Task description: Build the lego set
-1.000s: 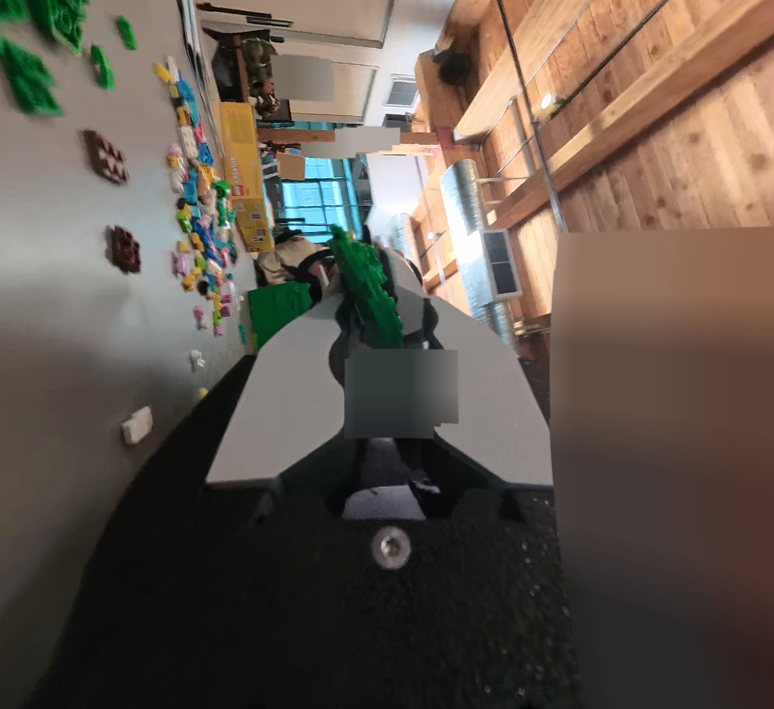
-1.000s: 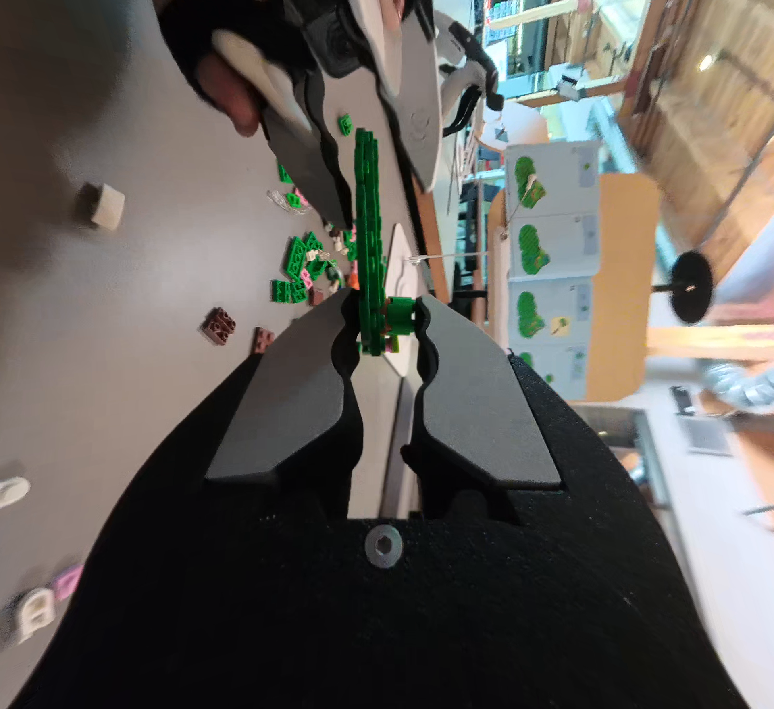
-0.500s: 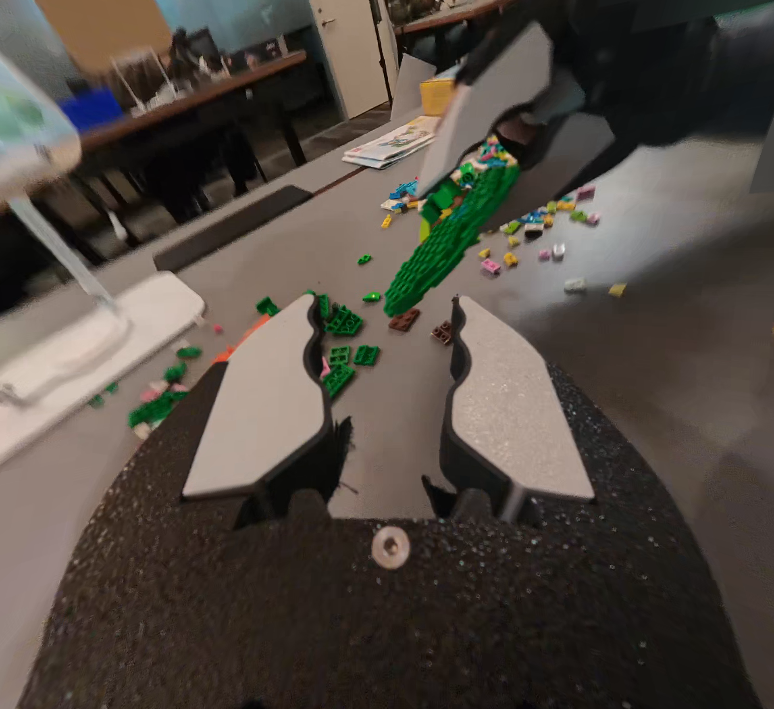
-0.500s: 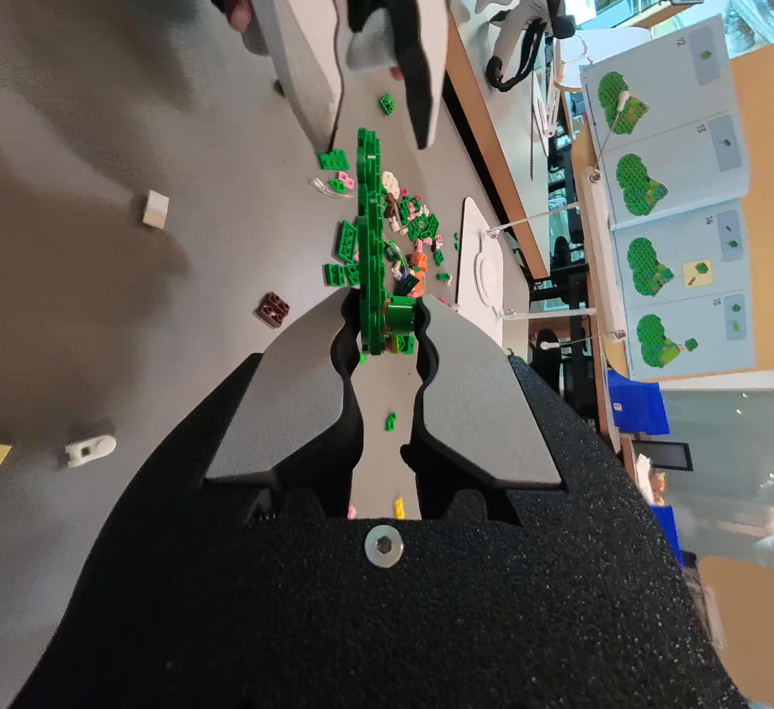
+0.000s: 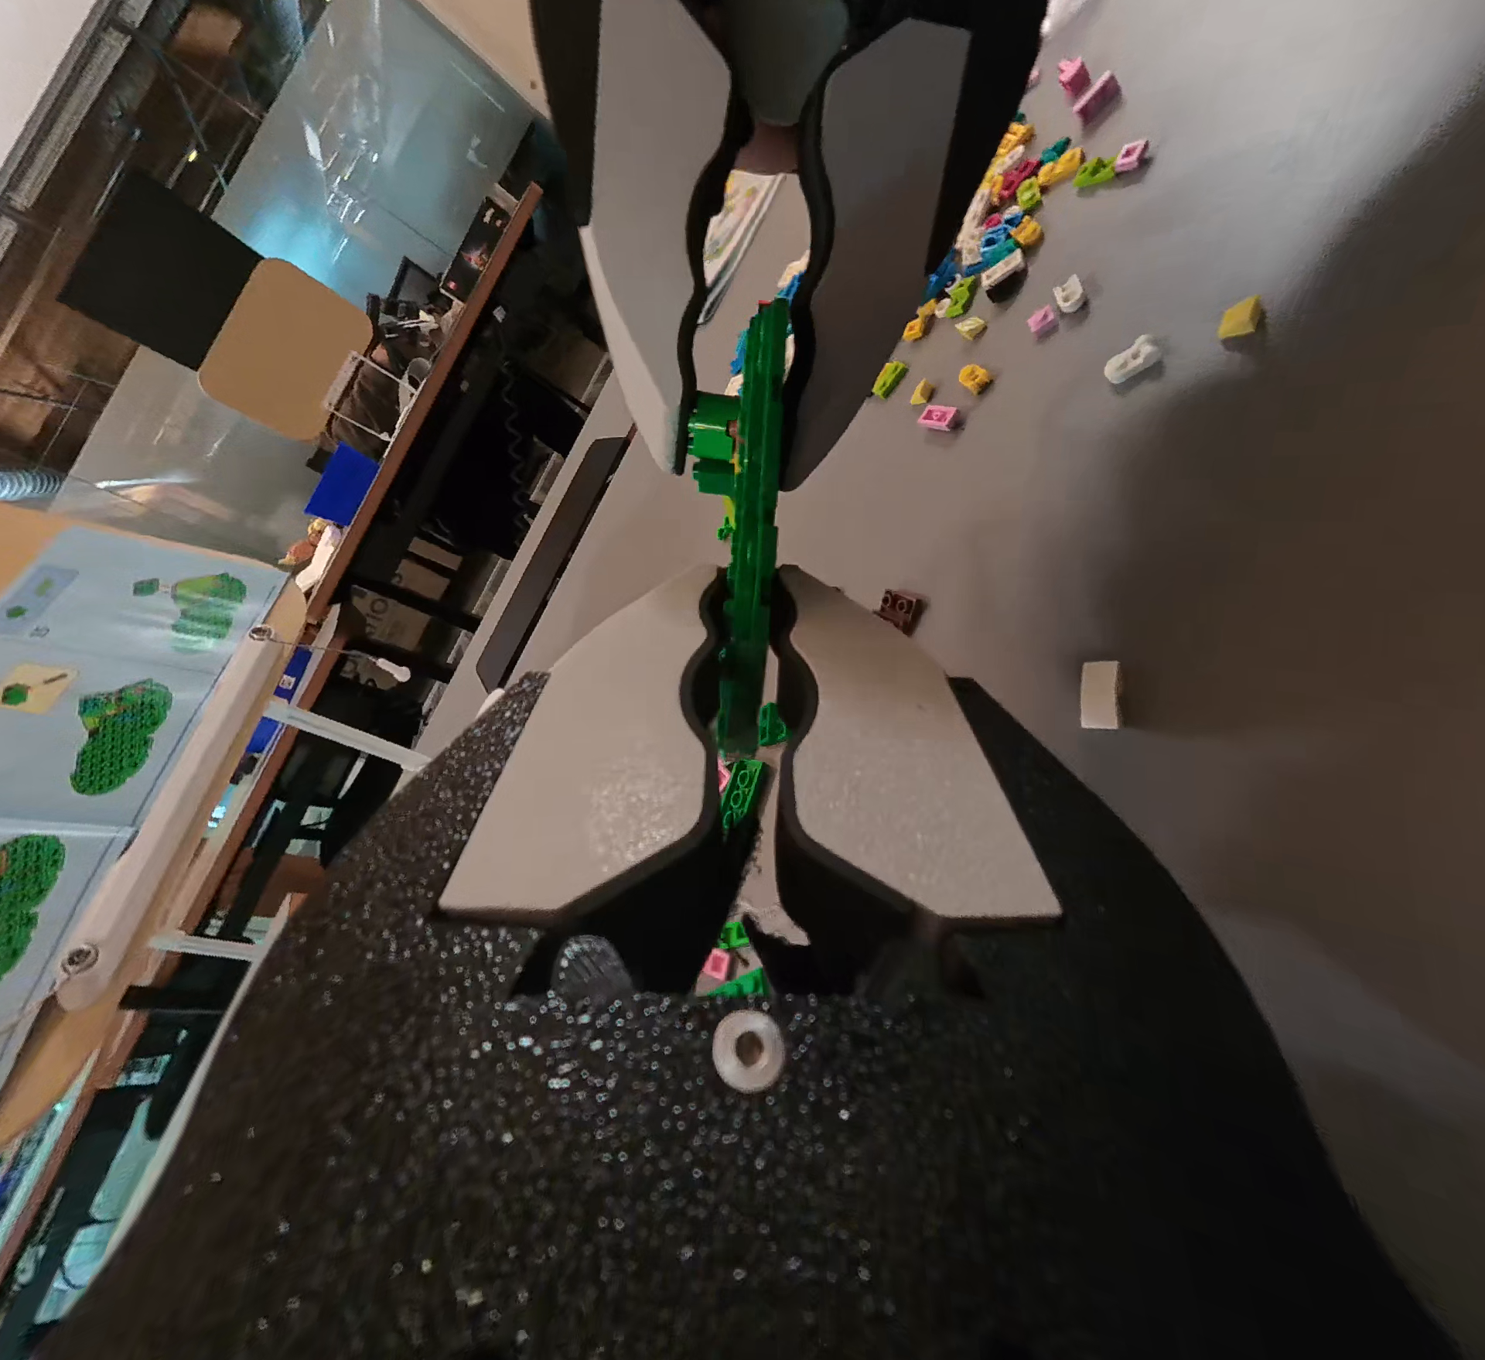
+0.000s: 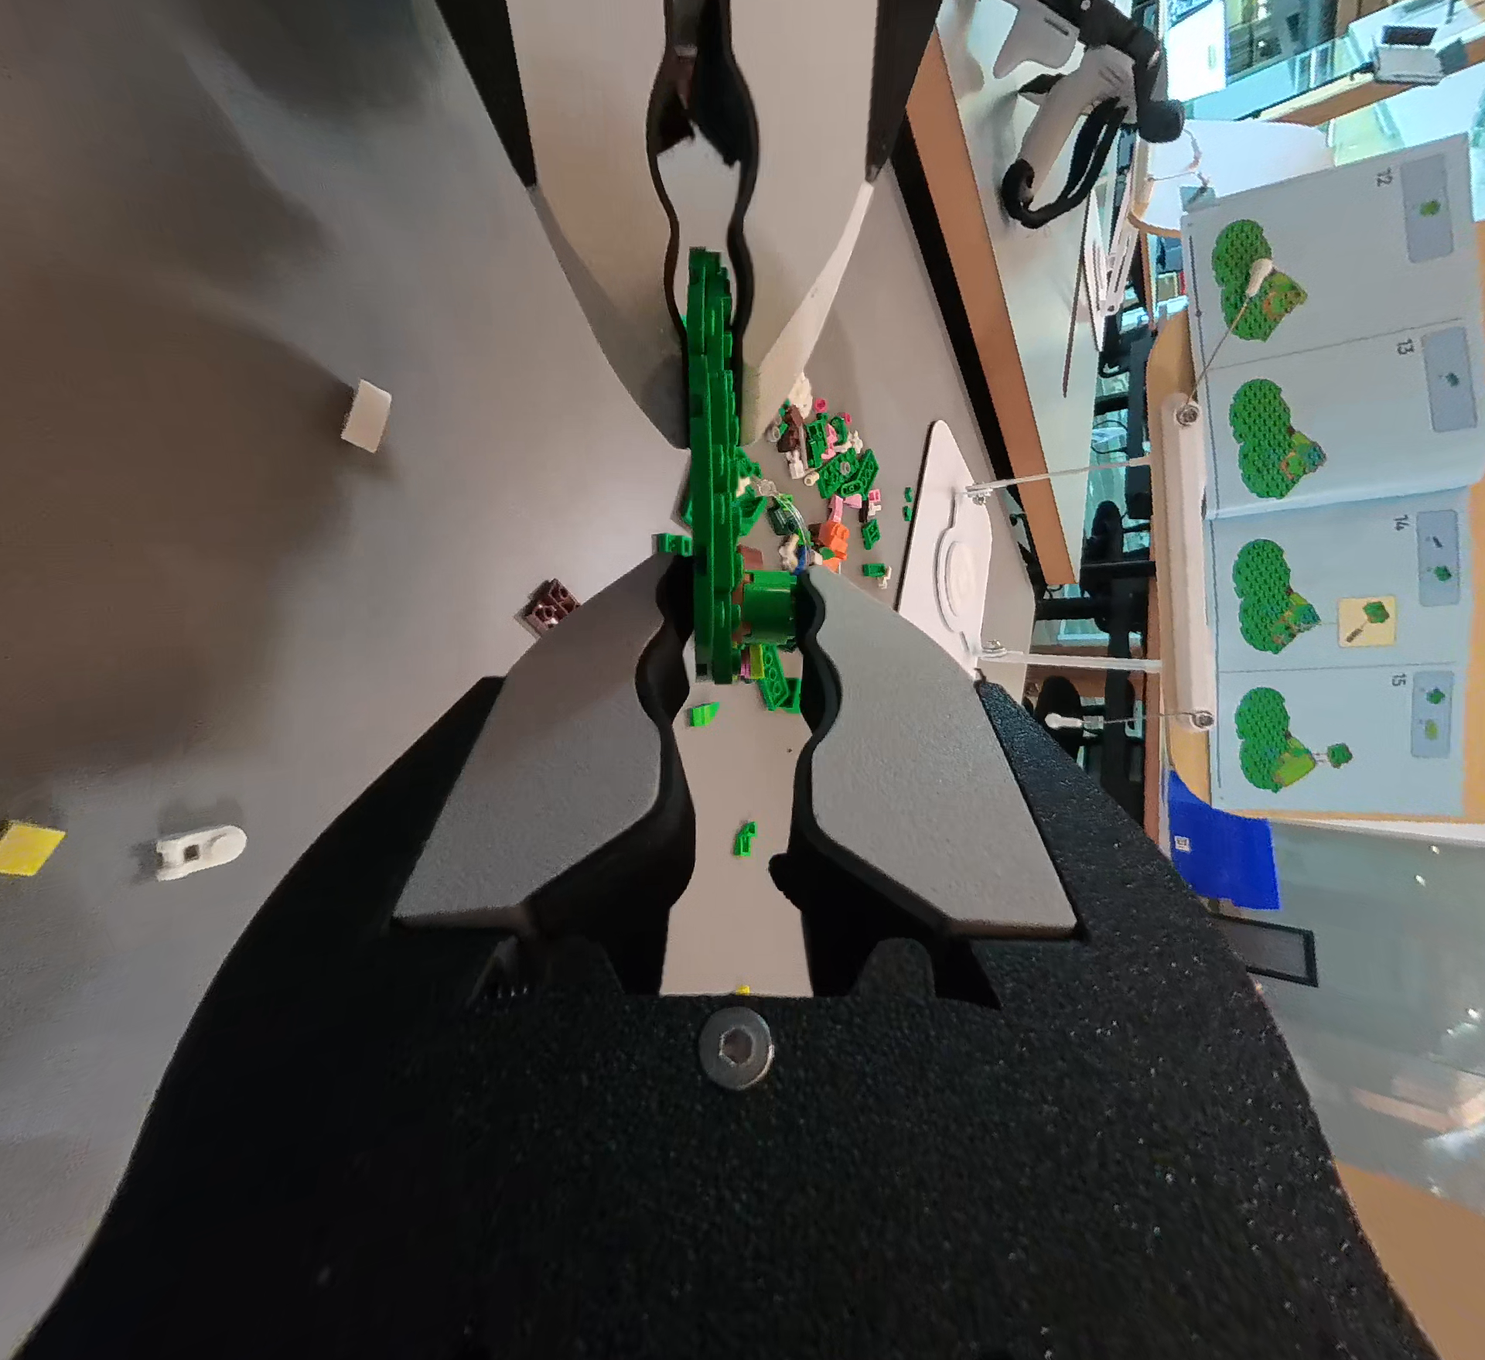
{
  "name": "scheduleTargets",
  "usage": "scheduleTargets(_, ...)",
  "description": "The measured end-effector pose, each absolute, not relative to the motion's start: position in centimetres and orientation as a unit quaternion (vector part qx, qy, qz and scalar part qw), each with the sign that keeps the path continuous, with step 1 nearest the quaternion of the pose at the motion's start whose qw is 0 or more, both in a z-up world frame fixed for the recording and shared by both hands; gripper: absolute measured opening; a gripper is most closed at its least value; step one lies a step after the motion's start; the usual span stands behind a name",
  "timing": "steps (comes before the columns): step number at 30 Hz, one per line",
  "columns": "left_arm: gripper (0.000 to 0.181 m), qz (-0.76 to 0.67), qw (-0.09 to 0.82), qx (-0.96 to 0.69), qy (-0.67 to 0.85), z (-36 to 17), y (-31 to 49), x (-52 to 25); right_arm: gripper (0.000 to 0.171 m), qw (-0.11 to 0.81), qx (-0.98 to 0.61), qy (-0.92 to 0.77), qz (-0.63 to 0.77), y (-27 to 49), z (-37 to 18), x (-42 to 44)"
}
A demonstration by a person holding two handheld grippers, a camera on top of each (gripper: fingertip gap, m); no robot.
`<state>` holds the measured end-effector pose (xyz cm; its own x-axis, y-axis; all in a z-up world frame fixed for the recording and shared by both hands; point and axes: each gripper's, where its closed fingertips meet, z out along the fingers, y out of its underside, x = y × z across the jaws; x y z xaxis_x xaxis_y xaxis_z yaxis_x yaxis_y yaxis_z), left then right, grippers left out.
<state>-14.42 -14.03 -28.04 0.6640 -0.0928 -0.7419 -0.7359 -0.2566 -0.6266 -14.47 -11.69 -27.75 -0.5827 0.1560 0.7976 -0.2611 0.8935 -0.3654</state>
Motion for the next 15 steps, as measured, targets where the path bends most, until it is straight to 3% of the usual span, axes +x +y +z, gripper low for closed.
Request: scheduleTargets(15, 0.008, 0.269, 0.534, -0.739, 0.309, -28.12, -13.95, -13.74, 0.024, 0.465, 0.062, -0.865, 0.18, -11.93, -28.25, -14.21)
